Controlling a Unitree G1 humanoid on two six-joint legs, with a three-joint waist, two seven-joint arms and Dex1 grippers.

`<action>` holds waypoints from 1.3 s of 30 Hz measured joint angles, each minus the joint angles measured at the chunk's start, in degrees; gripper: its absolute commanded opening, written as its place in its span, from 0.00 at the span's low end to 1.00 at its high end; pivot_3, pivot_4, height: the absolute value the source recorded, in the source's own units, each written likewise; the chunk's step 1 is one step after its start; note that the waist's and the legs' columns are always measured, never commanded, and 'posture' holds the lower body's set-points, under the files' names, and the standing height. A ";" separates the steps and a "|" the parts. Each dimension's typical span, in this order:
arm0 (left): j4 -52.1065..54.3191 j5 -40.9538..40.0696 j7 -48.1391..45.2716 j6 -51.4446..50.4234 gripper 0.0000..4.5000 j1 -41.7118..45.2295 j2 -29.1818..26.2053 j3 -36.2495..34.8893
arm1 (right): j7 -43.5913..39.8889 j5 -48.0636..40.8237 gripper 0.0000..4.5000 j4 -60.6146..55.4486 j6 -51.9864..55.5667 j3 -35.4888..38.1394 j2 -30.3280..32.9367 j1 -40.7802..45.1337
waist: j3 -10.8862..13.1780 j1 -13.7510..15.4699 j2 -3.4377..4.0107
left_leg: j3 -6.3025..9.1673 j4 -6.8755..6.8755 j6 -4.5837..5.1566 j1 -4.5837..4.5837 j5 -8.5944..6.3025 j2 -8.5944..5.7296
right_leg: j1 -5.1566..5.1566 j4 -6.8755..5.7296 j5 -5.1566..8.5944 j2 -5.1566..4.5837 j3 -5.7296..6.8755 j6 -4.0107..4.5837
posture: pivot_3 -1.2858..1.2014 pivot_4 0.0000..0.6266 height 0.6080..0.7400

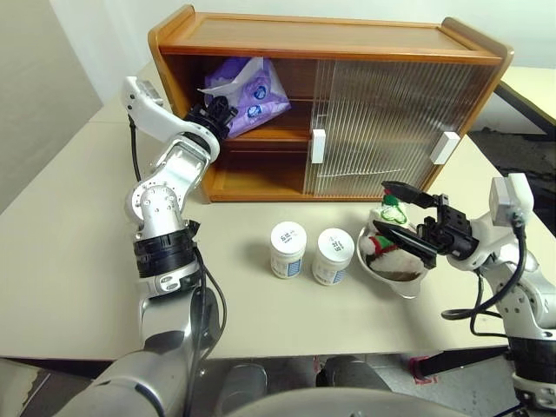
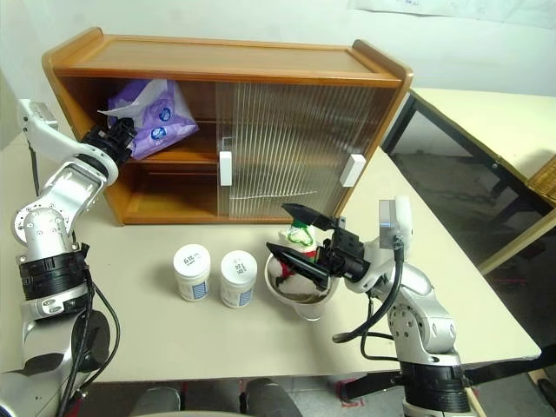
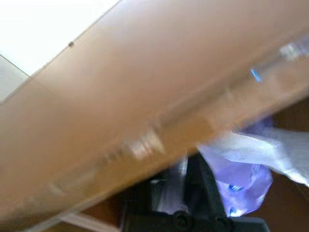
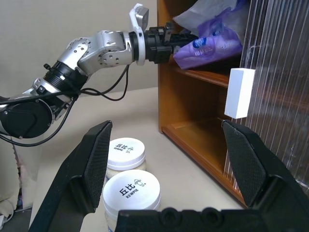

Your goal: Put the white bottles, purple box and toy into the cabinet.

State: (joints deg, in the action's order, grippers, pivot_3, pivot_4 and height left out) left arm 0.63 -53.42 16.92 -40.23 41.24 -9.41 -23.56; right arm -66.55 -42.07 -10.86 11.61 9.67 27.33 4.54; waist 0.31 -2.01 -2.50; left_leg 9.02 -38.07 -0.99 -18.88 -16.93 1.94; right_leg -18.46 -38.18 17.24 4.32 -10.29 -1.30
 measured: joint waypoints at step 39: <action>24.93 14.39 -26.20 1.04 0.00 -20.13 -17.64 16.13 | -2.47 0.36 1.00 2.50 -0.43 -1.36 2.18 0.43 | 0.03 0.26 -0.06 | 0.00 -0.18 0.23 0.01 -0.17 -0.04 | 0.04 -0.04 0.19 0.00 0.00 0.52 | 0.48 0.00 1.00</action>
State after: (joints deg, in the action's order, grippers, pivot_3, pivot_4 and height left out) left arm 25.55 -39.03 -9.28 -39.20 21.10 -27.05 -7.43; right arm -69.02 -41.71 -8.36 11.18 8.31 29.51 4.98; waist 0.34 -1.74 -2.56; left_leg 9.02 -38.25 -0.76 -18.87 -17.10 1.90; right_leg -18.42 -38.22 17.43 4.32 -10.29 -0.78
